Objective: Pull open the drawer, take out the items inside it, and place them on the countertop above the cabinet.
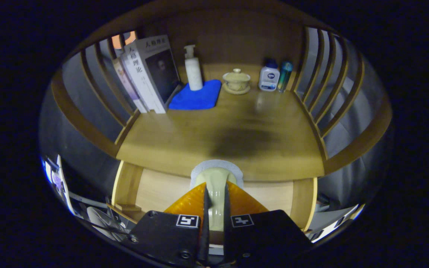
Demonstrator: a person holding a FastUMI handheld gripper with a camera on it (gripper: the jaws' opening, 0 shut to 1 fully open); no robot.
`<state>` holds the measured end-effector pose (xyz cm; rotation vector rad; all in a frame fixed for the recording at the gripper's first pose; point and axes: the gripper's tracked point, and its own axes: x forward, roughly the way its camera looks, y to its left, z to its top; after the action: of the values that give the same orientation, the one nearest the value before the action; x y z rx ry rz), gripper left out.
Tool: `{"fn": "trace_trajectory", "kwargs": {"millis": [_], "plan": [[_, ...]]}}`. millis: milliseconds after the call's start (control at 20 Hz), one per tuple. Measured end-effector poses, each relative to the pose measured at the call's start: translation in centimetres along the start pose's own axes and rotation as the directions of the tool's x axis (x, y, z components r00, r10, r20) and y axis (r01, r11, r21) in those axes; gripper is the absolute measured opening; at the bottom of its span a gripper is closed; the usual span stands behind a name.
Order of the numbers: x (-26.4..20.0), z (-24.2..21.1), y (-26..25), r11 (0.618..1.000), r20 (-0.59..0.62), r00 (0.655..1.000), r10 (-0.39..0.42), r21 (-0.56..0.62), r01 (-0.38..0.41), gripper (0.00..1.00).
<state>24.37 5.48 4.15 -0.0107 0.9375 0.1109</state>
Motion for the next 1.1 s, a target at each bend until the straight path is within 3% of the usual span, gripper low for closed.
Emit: {"fn": "trace_trajectory", "kwargs": {"millis": [550, 750, 1100], "plan": [[5.6, 8.7, -0.6, 0.997, -0.054, 0.997, -0.053, 0.061, 0.056, 0.18], [7.7, 8.1, -1.3, 0.994, -0.112, 0.992, -0.055, 0.092, 0.066, 0.19], [8.9, 8.2, -1.4, 0.995, -0.086, 0.994, -0.073, 0.064, 0.078, 0.21]]}}
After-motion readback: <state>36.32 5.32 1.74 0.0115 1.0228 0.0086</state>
